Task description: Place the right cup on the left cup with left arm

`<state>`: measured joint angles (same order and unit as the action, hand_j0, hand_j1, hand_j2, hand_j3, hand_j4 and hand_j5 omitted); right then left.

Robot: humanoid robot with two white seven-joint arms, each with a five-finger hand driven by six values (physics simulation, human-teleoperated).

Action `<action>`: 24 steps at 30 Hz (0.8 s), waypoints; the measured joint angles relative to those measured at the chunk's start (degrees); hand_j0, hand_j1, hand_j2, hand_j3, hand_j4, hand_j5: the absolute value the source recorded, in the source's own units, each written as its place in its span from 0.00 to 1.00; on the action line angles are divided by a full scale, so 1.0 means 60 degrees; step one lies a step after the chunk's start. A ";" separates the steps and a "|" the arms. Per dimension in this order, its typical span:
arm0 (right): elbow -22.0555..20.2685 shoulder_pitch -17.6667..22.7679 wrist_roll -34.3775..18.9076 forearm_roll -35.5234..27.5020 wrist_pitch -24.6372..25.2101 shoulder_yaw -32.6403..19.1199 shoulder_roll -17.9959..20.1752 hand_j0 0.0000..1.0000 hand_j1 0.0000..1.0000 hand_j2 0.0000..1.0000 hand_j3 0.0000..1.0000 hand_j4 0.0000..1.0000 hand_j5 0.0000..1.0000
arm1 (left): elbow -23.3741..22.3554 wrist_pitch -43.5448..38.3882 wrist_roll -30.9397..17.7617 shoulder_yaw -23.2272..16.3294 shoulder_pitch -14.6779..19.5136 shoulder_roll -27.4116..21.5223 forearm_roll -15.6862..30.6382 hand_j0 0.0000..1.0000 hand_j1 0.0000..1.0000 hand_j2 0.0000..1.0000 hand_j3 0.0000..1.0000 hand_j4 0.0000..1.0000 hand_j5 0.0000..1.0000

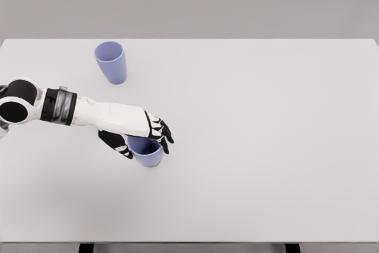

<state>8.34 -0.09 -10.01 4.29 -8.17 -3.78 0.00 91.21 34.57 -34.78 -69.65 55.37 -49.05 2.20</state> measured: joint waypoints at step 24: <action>0.0000 0.0000 0.0000 0.0000 0.0000 0.0000 0.0000 1.00 1.00 1.00 1.00 1.00 1.00 | 0.0162 0.0089 -0.0040 0.0278 0.1567 -0.0766 0.0791 0.61 0.61 0.61 0.61 0.61 0.61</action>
<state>8.34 -0.09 -10.01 4.29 -8.17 -3.78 0.00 92.18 35.10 -35.02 -67.98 64.78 -53.65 6.95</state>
